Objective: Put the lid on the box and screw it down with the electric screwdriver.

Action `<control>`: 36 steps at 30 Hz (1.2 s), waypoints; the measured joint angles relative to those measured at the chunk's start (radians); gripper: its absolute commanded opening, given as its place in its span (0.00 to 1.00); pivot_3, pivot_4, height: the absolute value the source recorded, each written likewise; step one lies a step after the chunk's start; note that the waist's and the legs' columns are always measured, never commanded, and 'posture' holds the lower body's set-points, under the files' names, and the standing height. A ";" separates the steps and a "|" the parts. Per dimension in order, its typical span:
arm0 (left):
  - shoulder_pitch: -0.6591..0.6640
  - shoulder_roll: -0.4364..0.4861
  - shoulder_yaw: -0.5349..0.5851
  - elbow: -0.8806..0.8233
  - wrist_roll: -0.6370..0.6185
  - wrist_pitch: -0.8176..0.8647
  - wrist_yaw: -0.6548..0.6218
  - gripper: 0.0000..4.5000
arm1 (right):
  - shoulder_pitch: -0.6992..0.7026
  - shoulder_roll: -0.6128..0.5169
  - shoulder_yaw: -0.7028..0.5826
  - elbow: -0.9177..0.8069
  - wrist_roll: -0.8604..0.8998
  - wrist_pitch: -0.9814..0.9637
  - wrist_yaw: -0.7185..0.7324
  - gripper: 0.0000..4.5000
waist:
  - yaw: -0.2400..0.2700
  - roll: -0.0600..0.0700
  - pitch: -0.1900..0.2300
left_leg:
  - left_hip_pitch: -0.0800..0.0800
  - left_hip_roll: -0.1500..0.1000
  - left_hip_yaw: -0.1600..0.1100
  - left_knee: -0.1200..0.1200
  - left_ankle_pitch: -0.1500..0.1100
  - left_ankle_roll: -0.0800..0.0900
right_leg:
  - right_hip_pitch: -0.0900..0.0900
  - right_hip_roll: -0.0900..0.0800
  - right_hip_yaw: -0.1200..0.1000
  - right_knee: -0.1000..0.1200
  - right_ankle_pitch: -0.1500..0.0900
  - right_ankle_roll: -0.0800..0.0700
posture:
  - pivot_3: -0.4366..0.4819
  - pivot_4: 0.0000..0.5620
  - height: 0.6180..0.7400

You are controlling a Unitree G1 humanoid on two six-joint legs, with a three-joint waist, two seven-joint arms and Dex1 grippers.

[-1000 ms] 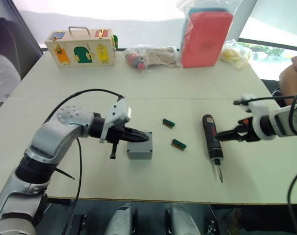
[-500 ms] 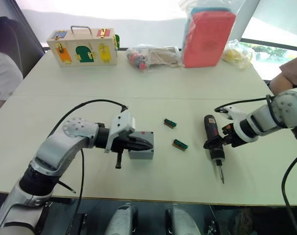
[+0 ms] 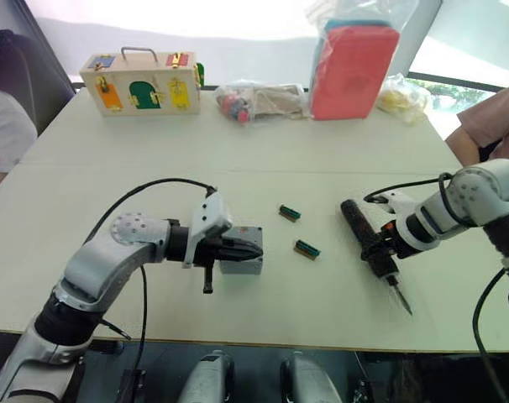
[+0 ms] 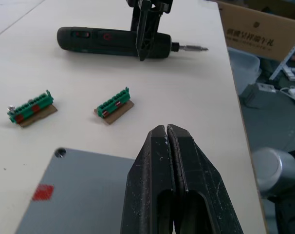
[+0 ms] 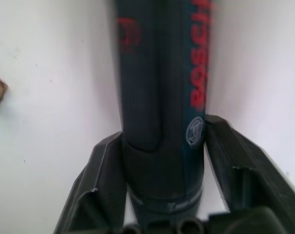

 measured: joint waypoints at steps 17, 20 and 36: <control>-0.103 0.067 0.144 0.307 -0.031 0.021 -0.068 0.00 | -0.075 0.511 -0.918 -0.062 -0.121 -0.465 -0.182 0.40 | -0.006 0.006 0.001 | -0.009 0.003 0.003 -0.002 0.004 -0.006 | -0.012 0.004 0.002 0.005 0.000 0.000 | 0.48 0.27 0.98; -0.116 0.087 0.145 0.304 -0.043 0.065 -0.071 0.00 | 0.042 0.640 -0.950 -0.321 -0.055 -0.591 -0.109 0.40 | -0.008 0.006 0.001 | -0.009 0.002 0.003 0.000 0.004 -0.006 | -0.012 0.005 0.003 0.006 0.001 0.002 | 0.48 0.27 0.98; -0.087 0.075 0.010 0.222 0.078 0.043 -0.030 0.00 | 0.445 0.758 -0.468 -0.626 -0.426 -1.009 0.332 0.40 | -0.009 0.006 0.001 | -0.009 0.001 0.002 0.001 0.004 -0.008 | -0.012 0.006 0.002 0.005 0.002 0.003 | 0.48 0.27 0.98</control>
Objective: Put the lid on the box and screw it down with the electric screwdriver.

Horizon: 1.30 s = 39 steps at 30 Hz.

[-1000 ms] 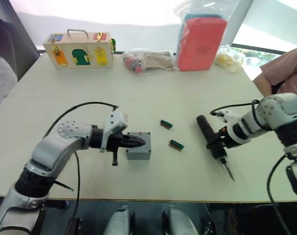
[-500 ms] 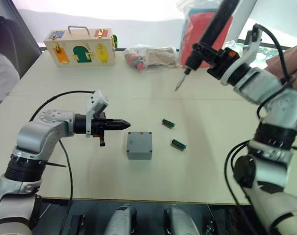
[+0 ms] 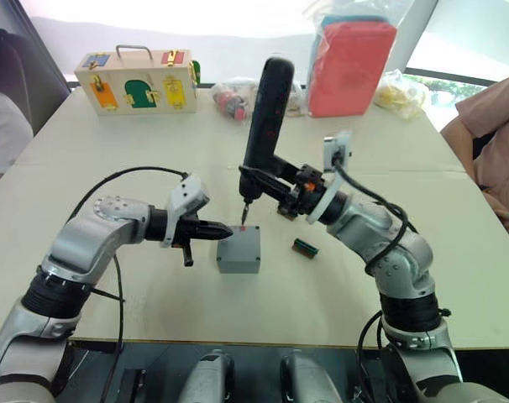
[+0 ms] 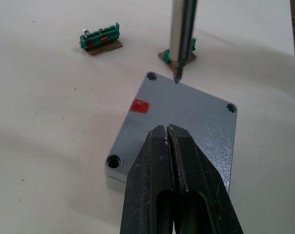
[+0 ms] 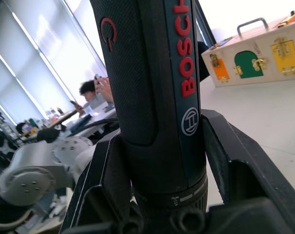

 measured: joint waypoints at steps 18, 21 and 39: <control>0.037 -0.014 -0.035 -0.027 0.065 -0.081 -0.004 0.00 | 0.037 -0.027 -0.009 0.076 -0.114 -0.070 0.070 0.40 | 0.003 0.000 0.000 | 0.003 0.000 0.000 0.000 0.000 0.000 | 0.002 0.000 0.000 0.000 0.000 0.000 | 0.48 0.27 0.98; 0.036 -0.020 -0.035 -0.026 0.069 -0.082 -0.006 0.00 | 0.043 -0.026 -0.011 0.094 -0.124 -0.079 0.071 0.40 | 0.004 0.000 0.000 | 0.004 0.000 0.000 0.000 0.000 0.001 | 0.003 0.000 0.000 0.000 0.000 0.000 | 0.48 0.27 0.98; 0.060 -0.024 -0.039 -0.022 0.102 -0.084 -0.013 0.00 | 0.125 -0.054 0.072 0.062 -0.244 -0.190 0.103 0.40 | 0.003 0.002 -0.010 | 0.029 0.000 -0.002 -0.005 -0.005 0.008 | 0.028 -0.001 0.001 -0.005 -0.001 -0.001 | 0.48 0.27 0.98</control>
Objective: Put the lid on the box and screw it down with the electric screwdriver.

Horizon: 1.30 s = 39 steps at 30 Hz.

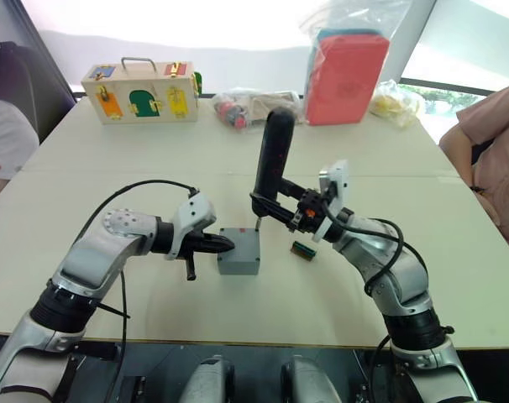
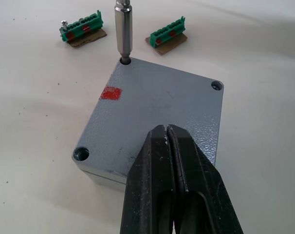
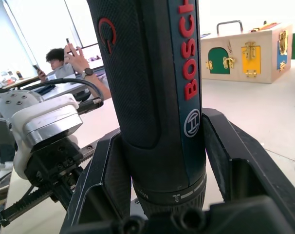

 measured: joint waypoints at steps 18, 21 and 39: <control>0.019 -0.015 -0.011 0.000 0.017 0.001 0.006 0.00 | 0.008 -0.001 0.043 -0.004 -0.047 0.000 -0.017 0.40 | 0.000 0.000 -0.021 | 0.015 0.000 -0.001 -0.012 -0.002 0.002 | 0.015 -0.002 0.000 -0.013 -0.001 -0.001 | 0.48 0.27 0.98; 0.019 -0.022 -0.012 0.000 0.018 0.001 0.006 0.00 | 0.008 -0.003 0.043 -0.004 -0.047 0.000 -0.015 0.40 | 0.001 0.001 -0.021 | 0.015 0.000 -0.001 -0.013 -0.002 0.001 | 0.015 -0.003 0.000 -0.013 -0.001 -0.001 | 0.48 0.27 0.98; 0.004 -0.078 0.030 0.039 -0.030 0.042 0.034 0.00 | -0.316 -0.065 -0.150 -0.026 0.099 0.429 -0.163 0.40 | 0.004 0.004 -0.016 | -0.008 -0.005 -0.001 -0.009 0.000 -0.002 | -0.009 -0.009 -0.002 -0.008 -0.001 -0.002 | 0.48 0.27 0.98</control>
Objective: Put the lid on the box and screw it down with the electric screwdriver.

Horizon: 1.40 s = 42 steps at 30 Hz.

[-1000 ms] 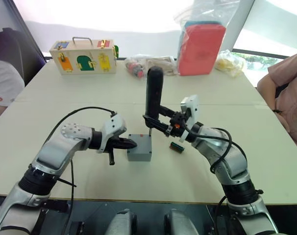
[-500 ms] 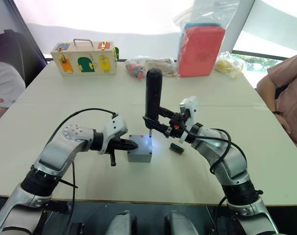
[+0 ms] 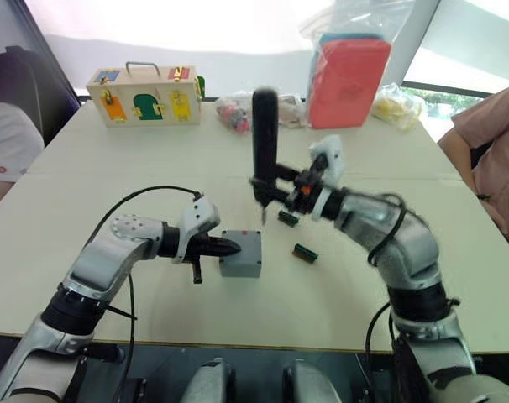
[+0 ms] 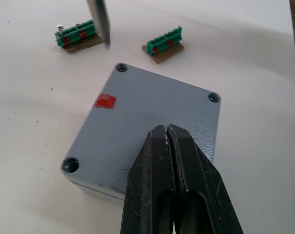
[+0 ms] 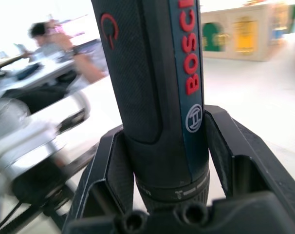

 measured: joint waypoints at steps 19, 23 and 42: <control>-0.088 0.046 -0.030 -0.114 -0.079 -0.045 -0.133 0.00 | -0.082 -0.579 0.028 0.518 0.197 0.770 -0.005 0.40 | -0.014 0.009 0.012 | -0.002 -0.001 0.006 -0.004 0.000 0.002 | -0.001 -0.002 0.000 -0.006 0.000 0.000 | 0.48 0.27 0.98; -0.086 0.045 -0.069 -0.122 -0.037 -0.099 -0.146 0.00 | -0.085 -0.618 0.099 0.571 0.235 0.770 0.021 0.40 | -0.011 0.009 0.013 | 0.000 0.001 0.007 -0.004 0.000 0.002 | -0.001 -0.001 -0.001 -0.004 0.000 0.000 | 0.48 0.27 0.98; -0.058 -0.003 -0.061 -0.088 -0.008 -0.130 -0.101 0.00 | -0.137 -0.589 0.211 0.671 0.178 0.770 0.013 0.99 | -0.001 0.009 0.014 | -0.002 0.001 0.007 0.003 -0.002 0.006 | 0.001 -0.001 -0.001 -0.004 0.000 0.001 | 0.48 0.27 0.98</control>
